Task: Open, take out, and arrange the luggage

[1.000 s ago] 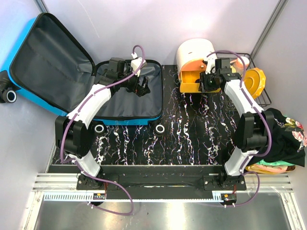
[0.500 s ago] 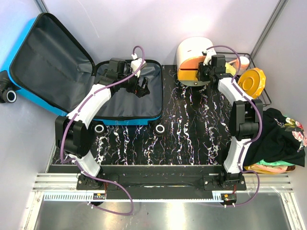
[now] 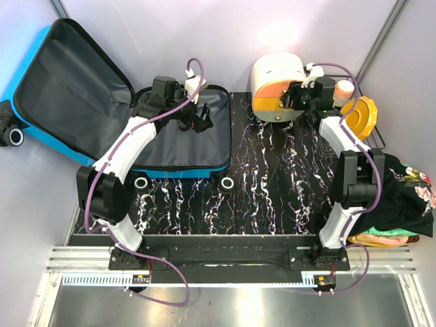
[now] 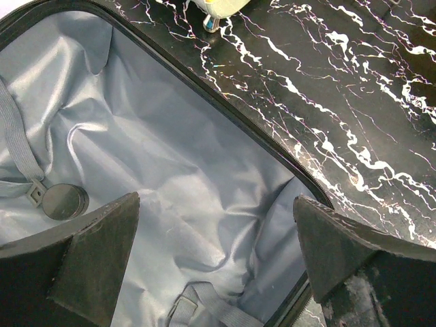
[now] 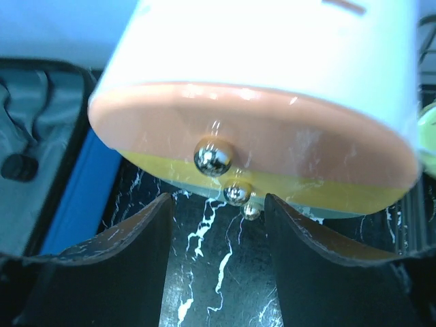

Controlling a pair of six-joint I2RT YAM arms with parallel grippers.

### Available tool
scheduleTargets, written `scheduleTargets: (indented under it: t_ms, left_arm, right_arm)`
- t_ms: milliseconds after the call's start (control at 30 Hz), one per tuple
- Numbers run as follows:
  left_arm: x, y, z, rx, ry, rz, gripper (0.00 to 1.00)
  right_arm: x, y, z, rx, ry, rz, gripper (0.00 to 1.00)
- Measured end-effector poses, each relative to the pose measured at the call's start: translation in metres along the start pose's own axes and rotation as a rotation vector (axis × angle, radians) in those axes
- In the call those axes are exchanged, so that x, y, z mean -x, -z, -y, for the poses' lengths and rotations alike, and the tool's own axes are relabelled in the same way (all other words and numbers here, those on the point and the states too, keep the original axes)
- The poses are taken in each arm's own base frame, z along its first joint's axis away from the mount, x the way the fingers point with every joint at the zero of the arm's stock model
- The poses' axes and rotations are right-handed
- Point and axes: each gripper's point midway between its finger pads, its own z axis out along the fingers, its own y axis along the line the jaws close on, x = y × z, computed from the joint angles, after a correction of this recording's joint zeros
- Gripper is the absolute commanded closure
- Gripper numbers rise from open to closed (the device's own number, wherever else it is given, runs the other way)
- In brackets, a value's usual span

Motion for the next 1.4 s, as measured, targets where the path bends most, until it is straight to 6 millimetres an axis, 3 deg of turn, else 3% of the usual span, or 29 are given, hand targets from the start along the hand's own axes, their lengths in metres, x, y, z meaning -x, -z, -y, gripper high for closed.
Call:
scheduleTargets:
  t_ms: [167, 367, 767, 1100, 1133, 1267, 1400]
  left_arm:
    - [0.0, -0.001, 0.0, -0.002, 0.002, -0.002, 0.01]
    - [-0.002, -0.005, -0.002, -0.005, 0.01, -0.013, 0.02]
    - [-0.004, -0.006, -0.006, 0.007, 0.063, -0.015, 0.02]
    - [-0.012, -0.011, -0.022, 0.031, 0.17, -0.02, 0.03]
    - [-0.014, -0.012, -0.026, 0.037, 0.186, -0.021, 0.03]
    - [-0.021, -0.014, -0.038, 0.054, 0.236, -0.031, 0.03]
    - [-0.026, -0.014, -0.048, 0.072, 0.291, -0.034, 0.03]
  right_arm:
    - [0.038, 0.016, 0.006, -0.005, -0.058, 0.065, 0.38]
    - [0.051, 0.011, 0.0, 0.015, -0.138, 0.068, 0.4]
    - [0.012, -0.018, 0.005, 0.027, -0.273, -0.065, 0.45]
    - [0.017, -0.02, -0.002, 0.057, -0.317, -0.079, 0.48]
    - [0.019, -0.02, -0.003, 0.06, -0.319, -0.078, 0.5]
    - [0.023, -0.02, -0.004, 0.063, -0.323, -0.069, 0.77]
    - [0.023, -0.019, -0.003, 0.059, -0.324, -0.07, 0.94]
